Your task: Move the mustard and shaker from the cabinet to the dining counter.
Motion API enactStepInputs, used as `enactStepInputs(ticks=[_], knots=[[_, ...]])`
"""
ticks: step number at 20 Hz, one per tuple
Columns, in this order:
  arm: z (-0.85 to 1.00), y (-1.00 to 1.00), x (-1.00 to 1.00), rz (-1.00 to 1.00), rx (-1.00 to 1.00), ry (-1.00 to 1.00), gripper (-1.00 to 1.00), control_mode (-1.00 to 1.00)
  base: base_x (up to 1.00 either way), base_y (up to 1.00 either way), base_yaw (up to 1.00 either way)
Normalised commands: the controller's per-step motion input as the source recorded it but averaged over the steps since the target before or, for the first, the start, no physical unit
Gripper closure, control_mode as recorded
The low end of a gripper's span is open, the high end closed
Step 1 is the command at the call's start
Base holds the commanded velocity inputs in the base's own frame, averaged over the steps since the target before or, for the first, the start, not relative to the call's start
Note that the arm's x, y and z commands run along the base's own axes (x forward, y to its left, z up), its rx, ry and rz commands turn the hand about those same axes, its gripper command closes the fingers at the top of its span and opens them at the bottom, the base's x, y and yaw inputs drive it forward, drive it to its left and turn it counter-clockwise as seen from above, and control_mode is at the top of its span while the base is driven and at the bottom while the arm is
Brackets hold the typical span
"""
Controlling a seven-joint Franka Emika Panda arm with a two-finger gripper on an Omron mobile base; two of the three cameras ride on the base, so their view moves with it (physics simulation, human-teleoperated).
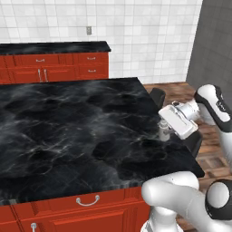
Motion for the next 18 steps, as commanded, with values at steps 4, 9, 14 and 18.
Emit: enactStepInputs(ticks=[4, 9, 14, 18], knots=[[-0.33, -0.18, 0.6, 0.0, 0.09, 0.0, 1.0, -1.0, 0.0, 0.0, 0.0], [-0.52, -0.13, 0.34, 0.14, 0.03, -0.1, 1.0, -1.0, 0.0, 0.0, 0.0], [-0.48, -0.06, 0.39, 0.15, 0.1, -0.02, 1.0, -1.0, 0.0, 0.0, 0.0], [-0.39, -0.04, 0.48, 0.03, 0.14, 0.0, 1.0, -1.0, 0.0, 0.0, 0.0]])
